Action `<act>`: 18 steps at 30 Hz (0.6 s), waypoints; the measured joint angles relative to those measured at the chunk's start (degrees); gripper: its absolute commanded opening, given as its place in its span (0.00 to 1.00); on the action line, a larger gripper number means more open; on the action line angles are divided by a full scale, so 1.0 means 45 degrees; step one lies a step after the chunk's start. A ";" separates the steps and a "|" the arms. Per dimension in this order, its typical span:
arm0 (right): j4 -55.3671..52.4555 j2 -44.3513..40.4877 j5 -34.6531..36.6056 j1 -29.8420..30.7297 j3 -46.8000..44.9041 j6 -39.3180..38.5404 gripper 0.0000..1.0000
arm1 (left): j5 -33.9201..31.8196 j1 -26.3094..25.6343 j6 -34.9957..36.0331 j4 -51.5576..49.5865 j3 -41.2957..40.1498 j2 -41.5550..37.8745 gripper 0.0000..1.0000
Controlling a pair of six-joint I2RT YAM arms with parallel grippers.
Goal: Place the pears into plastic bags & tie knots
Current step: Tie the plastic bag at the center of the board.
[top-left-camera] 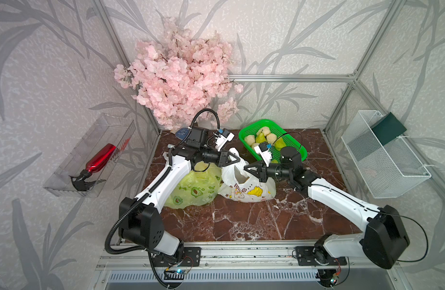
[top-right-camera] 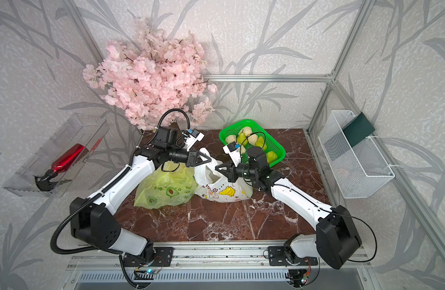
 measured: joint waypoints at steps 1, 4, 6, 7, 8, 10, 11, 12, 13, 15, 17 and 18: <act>0.0000 -0.0015 -0.0102 0.0034 0.0000 -0.0034 0.00 | 0.0005 -0.0005 -0.0015 -0.0024 0.0005 0.0005 0.02; -0.0155 -0.0053 -0.0277 0.0369 0.0000 -0.0306 0.00 | 0.0005 -0.0005 0.0019 -0.0146 0.0058 0.0024 0.00; -0.0194 -0.0058 -0.0248 0.0695 0.0015 -0.0495 0.00 | 0.0015 -0.0049 -0.0034 -0.0194 0.0078 0.0044 0.00; -0.0209 -0.0053 -0.0189 0.0860 0.0053 -0.0573 0.00 | 0.0019 -0.0102 -0.0136 -0.0214 0.0078 0.0068 0.00; -0.0204 -0.0010 -0.0126 0.0986 0.0117 -0.0627 0.00 | 0.0029 -0.0151 -0.0238 -0.0214 0.0078 0.0092 0.00; -0.0058 0.0189 0.0029 0.1122 0.0194 -0.0636 0.00 | 0.0034 -0.0165 -0.0466 -0.0155 0.0078 0.0117 0.00; 0.0063 0.0369 0.0160 0.1137 0.0194 -0.0656 0.00 | 0.0034 -0.0155 -0.0617 -0.0092 0.0078 0.0121 0.00; 0.0170 0.0583 0.0325 0.1132 0.0204 -0.0680 0.00 | 0.0034 -0.0160 -0.0758 -0.0015 0.0078 0.0121 0.00; 0.0321 0.0869 0.0544 0.1117 0.0233 -0.0719 0.00 | 0.0029 -0.0165 -0.0933 0.0063 0.0073 0.0126 0.00; 0.0699 0.1341 0.0937 0.1073 0.0330 -0.0821 0.00 | -0.0015 -0.0185 -0.1175 0.0243 -0.0015 0.0141 0.01; 0.1122 0.1598 0.1166 0.1059 0.0335 -0.0855 0.00 | -0.0063 -0.0180 -0.1331 0.0491 -0.0180 0.0146 0.05; 0.1297 0.1666 0.1205 0.1054 0.0311 -0.0860 0.00 | -0.0058 -0.0180 -0.1321 0.0505 -0.0219 0.0146 0.07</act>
